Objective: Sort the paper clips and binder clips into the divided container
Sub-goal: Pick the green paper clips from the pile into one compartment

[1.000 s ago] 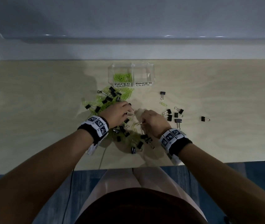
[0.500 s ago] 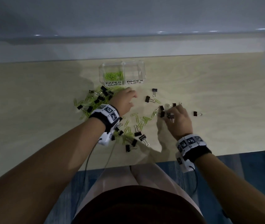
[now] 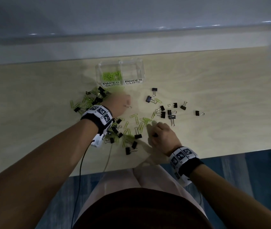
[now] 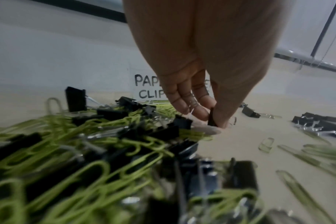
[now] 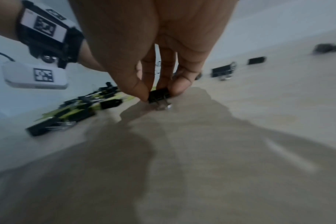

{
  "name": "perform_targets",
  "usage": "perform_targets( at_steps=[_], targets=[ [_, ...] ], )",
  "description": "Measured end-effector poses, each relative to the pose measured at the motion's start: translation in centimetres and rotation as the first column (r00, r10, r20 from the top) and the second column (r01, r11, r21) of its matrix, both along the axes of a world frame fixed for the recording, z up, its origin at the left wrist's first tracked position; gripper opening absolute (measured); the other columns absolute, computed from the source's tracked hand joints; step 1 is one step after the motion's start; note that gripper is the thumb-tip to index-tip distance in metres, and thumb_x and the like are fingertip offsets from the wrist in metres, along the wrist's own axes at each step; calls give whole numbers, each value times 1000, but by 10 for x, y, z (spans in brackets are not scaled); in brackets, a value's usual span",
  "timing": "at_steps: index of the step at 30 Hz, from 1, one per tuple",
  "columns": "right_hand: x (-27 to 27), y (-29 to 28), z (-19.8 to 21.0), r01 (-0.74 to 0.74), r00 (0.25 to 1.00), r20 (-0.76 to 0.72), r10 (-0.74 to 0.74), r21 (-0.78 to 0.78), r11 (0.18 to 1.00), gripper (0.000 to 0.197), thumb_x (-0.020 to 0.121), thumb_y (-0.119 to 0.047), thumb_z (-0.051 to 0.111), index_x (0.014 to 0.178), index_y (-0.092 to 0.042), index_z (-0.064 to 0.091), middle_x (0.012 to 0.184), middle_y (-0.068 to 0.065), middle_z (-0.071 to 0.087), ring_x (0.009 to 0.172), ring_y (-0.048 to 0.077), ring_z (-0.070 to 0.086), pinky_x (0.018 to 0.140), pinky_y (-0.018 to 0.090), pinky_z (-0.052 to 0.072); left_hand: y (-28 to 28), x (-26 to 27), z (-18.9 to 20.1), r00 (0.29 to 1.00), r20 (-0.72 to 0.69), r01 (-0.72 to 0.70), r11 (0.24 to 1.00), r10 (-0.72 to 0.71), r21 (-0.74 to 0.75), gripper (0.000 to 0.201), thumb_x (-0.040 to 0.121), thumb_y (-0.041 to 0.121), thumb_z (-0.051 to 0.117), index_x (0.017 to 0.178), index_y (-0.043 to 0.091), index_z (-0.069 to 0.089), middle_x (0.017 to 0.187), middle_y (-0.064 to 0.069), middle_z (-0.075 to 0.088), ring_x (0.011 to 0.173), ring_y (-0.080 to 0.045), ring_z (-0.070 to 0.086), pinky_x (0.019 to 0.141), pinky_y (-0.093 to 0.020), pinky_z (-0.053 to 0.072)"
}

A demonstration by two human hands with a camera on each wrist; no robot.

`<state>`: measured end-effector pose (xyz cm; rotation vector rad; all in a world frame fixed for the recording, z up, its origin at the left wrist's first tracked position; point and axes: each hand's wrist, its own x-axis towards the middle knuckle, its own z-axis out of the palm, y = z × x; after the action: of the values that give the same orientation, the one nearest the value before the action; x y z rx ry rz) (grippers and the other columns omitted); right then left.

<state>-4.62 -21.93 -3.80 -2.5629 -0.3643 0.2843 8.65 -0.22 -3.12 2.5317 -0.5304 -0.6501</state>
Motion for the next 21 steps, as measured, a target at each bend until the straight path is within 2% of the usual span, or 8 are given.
perform_targets(
  at_steps=[2, 5, 8, 10, 13, 15, 18, 21],
  targets=[
    [3, -21, 1, 78, 997, 28, -77, -65, 995, 15, 66, -3, 68, 78, -4, 60, 73, 13, 58, 64, 31, 53, 55, 33, 50, -13, 4, 5, 999, 30, -34, 998, 36, -57, 11, 80, 5, 62, 90, 11, 62, 92, -2, 56, 81, -15, 53, 76, -31, 49],
    [8, -39, -1, 156, 987, -5, -163, -269, 950, 19, 74, -17, 61, 91, -9, 64, 86, 7, 59, 77, 29, 51, 65, 42, 48, -37, 9, 14, 990, 92, -92, 986, 105, -141, 13, 81, 13, 65, 94, 15, 60, 93, 1, 59, 82, -15, 56, 76, -31, 51],
    [9, -22, 4, 84, 995, 69, -75, -136, 987, 20, 82, -25, 51, 79, -12, 66, 81, 4, 59, 72, 24, 50, 62, 38, 47, -57, 8, 17, 990, 116, -64, 984, 83, -164, 14, 85, 17, 63, 98, 14, 61, 98, 3, 58, 85, -11, 54, 79, -25, 48],
    [10, -1, 4, -48, 993, 110, 51, -30, 998, 23, 84, -24, 49, 80, -12, 69, 79, 6, 61, 67, 25, 51, 56, 36, 46, -66, 0, 12, 996, 94, 8, 986, 7, -166, 11, 87, 17, 61, 97, 13, 63, 102, 2, 60, 87, -10, 53, 84, -27, 48],
    [5, 24, -4, -184, 975, 107, 193, -83, 979, 27, 82, -23, 49, 98, -18, 70, 95, 6, 66, 74, 28, 55, 57, 31, 45, -74, -13, 4, 981, 72, 186, 974, -178, -130, 18, 89, 19, 58, 104, 14, 65, 112, 1, 59, 93, -8, 49, 86, -19, 38],
    [3, 29, -7, -184, 976, 92, 195, -121, 975, 28, 82, -24, 48, 99, -17, 69, 95, 7, 66, 76, 30, 57, 57, 32, 45, -76, -20, -1, 951, 70, 307, 948, -301, -89, 23, 90, 21, 58, 109, 13, 66, 115, -1, 58, 103, -13, 51, 88, -20, 34],
    [-1, 15, -9, -163, 978, 100, 181, -165, 973, 23, 82, -26, 51, 94, -18, 68, 93, 5, 63, 75, 30, 54, 58, 33, 44, -71, -27, -8, 881, 145, 451, 892, -450, 31, 19, 88, 24, 57, 103, 17, 68, 112, 1, 59, 105, -19, 48, 89, -35, 44],
    [-4, -11, -9, -161, 977, 105, 186, -209, 965, 25, 82, -31, 52, 99, -18, 66, 96, 5, 59, 73, 28, 53, 58, 34, 44, -55, -31, -13, 857, 178, 471, 875, -484, 113, 19, 91, 31, 53, 104, 25, 65, 114, 6, 56, 105, -16, 45, 86, -31, 46]
  ],
)
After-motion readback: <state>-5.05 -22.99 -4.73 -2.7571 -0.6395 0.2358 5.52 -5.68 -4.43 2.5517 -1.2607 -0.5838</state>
